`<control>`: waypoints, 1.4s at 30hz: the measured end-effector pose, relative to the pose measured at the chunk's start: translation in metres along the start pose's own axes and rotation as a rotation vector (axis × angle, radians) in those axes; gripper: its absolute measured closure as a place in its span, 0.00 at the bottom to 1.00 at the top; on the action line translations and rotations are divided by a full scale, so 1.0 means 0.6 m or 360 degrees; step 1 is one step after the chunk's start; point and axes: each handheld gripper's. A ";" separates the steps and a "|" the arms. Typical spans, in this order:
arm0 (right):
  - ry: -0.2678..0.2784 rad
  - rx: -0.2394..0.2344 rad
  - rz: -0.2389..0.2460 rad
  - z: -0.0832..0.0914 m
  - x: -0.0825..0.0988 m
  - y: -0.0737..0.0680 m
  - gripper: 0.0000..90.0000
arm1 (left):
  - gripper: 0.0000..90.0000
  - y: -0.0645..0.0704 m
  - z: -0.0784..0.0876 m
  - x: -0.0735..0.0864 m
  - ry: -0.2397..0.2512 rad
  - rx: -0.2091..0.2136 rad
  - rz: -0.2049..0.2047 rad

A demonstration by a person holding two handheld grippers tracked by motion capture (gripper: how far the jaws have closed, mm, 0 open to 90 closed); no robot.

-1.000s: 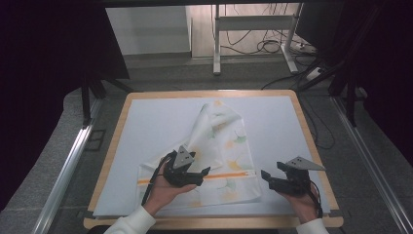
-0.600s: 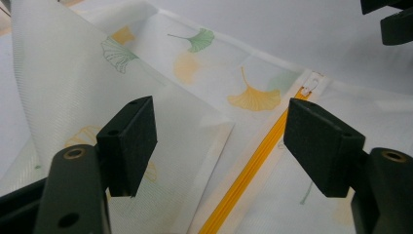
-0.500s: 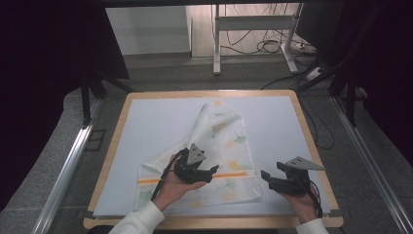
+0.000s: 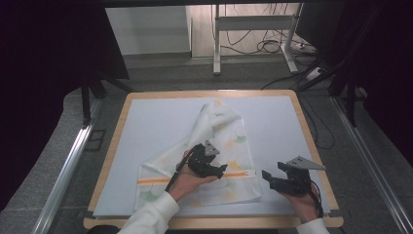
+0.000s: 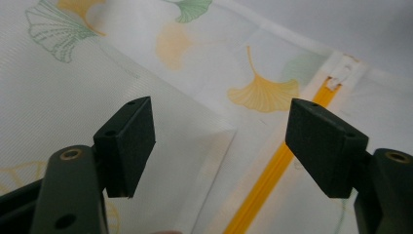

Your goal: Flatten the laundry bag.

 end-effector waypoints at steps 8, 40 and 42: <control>-0.0008 -0.0011 -0.0018 -0.002 0.001 0.002 0.30 | 0.36 -0.016 -0.028 0.003 -0.0056 0.0031 0.0089; -0.0067 0.0002 -0.0053 -0.004 0.004 0.011 0.31 | 0.94 -0.032 -0.056 0.011 -0.0144 -0.0046 0.0028; -0.0060 0.0008 -0.0051 -0.003 0.004 0.011 0.30 | 0.94 -0.034 -0.054 0.012 -0.0141 -0.0033 0.0031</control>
Point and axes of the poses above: each handheld gripper's, and its own axes: z roughly backward along the jaws, x roughly out of its underside, y roughly to its right, and after that the axes turned 11 degrees about y, right-handed
